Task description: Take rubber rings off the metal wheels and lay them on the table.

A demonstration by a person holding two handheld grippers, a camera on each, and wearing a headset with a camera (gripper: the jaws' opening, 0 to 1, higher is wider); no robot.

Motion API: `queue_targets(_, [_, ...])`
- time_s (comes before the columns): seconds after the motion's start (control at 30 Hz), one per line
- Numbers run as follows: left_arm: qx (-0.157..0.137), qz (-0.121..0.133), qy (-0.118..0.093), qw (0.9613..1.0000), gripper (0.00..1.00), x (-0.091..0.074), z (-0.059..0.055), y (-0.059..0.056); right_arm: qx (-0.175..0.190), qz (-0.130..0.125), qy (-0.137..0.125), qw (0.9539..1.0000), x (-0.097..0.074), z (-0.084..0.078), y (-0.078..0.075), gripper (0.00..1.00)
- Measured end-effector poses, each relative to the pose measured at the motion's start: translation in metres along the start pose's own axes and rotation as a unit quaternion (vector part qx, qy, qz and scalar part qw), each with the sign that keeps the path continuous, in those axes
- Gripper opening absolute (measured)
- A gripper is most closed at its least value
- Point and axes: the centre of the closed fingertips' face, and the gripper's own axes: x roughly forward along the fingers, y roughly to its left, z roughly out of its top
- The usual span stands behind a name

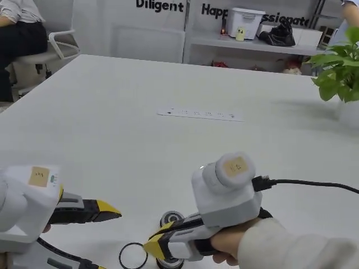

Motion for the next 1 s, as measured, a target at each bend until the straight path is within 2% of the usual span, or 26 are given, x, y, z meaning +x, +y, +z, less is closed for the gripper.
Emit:
queue_targets(0.3, [0.004, -0.006, -0.009, 0.9999, 0.63, 0.003, 0.008, -0.003, -0.02, -0.004, -0.004, 0.9998, -0.02, -0.002, -0.004, 0.11])
queue_targets(0.4, [0.016, -0.005, -0.003, 0.9999, 0.61, 0.004, 0.01, -0.004, -0.021, -0.01, 0.0, 0.9997, -0.026, -0.006, -0.009, 0.14])
queue_targets(0.43, [0.028, -0.005, -0.005, 0.9996, 0.6, 0.004, 0.013, -0.005, -0.024, -0.009, 0.002, 0.9997, -0.028, -0.007, -0.009, 0.14])
queue_targets(0.57, [0.034, -0.007, -0.007, 0.9994, 0.6, 0.006, 0.021, -0.005, -0.026, -0.007, 0.01, 0.9996, -0.035, -0.013, -0.011, 0.18])
queue_targets(0.67, [0.042, -0.01, -0.011, 0.999, 0.6, 0.008, 0.032, -0.005, -0.033, -0.009, 0.016, 0.9993, -0.039, -0.018, -0.014, 0.2])
queue_targets(1.0, [0.048, -0.017, -0.029, 0.9982, 0.58, 0.019, 0.06, 0.003, -0.034, 0.004, 0.036, 0.9988, -0.04, -0.032, -0.014, 0.22])
